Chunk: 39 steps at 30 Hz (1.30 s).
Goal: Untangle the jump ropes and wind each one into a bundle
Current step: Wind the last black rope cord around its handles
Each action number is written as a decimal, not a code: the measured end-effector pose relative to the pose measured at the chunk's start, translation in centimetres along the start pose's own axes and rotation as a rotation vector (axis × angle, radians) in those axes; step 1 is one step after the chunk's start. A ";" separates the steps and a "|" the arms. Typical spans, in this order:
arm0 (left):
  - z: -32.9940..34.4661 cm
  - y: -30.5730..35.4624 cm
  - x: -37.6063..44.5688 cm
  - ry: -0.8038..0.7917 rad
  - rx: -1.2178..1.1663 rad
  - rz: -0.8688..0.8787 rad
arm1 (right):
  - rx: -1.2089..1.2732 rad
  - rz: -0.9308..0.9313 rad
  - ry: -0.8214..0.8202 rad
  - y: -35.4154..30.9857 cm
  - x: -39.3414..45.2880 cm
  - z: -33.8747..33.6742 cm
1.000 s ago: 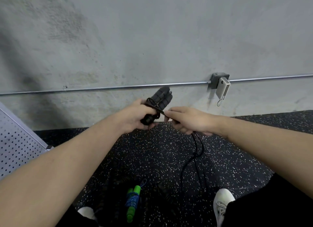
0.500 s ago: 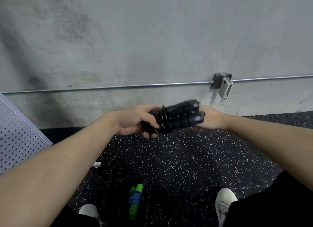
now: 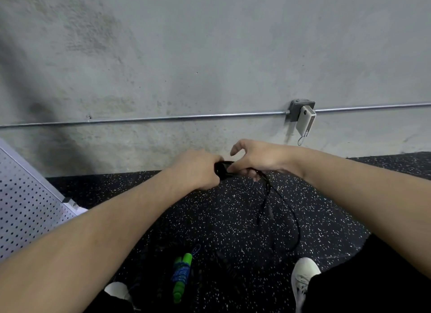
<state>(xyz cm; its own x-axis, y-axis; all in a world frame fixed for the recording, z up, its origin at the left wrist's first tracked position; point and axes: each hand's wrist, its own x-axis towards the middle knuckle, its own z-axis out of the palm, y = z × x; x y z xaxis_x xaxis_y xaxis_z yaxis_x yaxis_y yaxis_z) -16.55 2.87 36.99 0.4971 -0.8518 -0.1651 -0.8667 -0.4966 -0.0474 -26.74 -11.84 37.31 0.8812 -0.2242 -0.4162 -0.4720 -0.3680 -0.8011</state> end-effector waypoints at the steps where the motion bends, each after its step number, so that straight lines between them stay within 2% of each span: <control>1: 0.0 -0.5 0.2 0.020 -0.061 -0.024 | 0.043 0.031 -0.022 -0.2 -0.2 0.1; 3: 0.3 -1.8 0.6 0.005 -0.367 -0.116 | 0.038 0.062 -0.069 0.0 -0.7 0.1; 6: 0.4 -4.2 0.8 0.016 -1.066 -0.298 | -0.121 0.005 -0.200 1.2 -1.5 0.3; 9: -0.2 -6.0 0.7 0.024 -1.588 -0.368 | -0.266 -0.103 -0.165 2.4 -1.4 0.1; 12: -0.6 -5.4 -0.1 -0.040 -1.884 -0.311 | -0.277 -0.142 -0.097 3.0 -1.2 -0.2; 17: -1.4 -4.5 -1.9 -0.049 -2.138 -0.199 | -0.347 -0.171 -0.034 3.9 -1.0 -0.5; 19: -1.5 -4.3 -2.5 -0.172 -2.089 -0.074 | -0.443 -0.149 -0.026 4.1 -1.1 -0.7; 22: -1.1 -3.6 -3.0 -0.475 -1.811 0.099 | -0.468 -0.165 -0.005 4.0 -1.6 -1.3; 24: -0.8 -3.0 -3.0 -0.617 -1.573 0.141 | -0.506 -0.178 0.016 3.8 -1.5 -1.9; 26: -0.6 -2.2 -2.6 -0.675 -1.341 0.134 | -0.660 -0.182 0.069 3.4 -1.0 -2.0; 28: -0.3 -1.6 -2.1 -0.658 -1.132 0.103 | -0.686 -0.157 0.087 2.9 -0.6 -2.0; 30: 0.1 -1.1 -1.7 -0.607 -0.940 0.049 | -0.600 -0.088 0.098 2.4 -0.5 -2.1; 33: 0.9 -0.6 -1.1 -0.537 -0.682 0.018 | -0.429 -0.097 0.164 1.8 -0.2 -2.5; 37: 2.1 -0.3 -0.7 -0.474 -0.545 -0.045 | -0.273 -0.182 0.163 0.4 -0.9 -2.3; 39: 2.5 -0.3 -0.4 -0.379 -0.508 -0.094 | -0.162 -0.196 0.170 0.0 -1.2 -2.4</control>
<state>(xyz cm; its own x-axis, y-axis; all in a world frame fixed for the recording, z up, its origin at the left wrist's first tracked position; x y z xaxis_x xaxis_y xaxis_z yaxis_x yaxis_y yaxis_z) -16.62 3.80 34.63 0.4401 -0.7293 -0.5239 -0.6463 -0.6623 0.3790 -27.85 -13.75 38.89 0.9453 -0.2774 -0.1717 -0.3036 -0.5554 -0.7742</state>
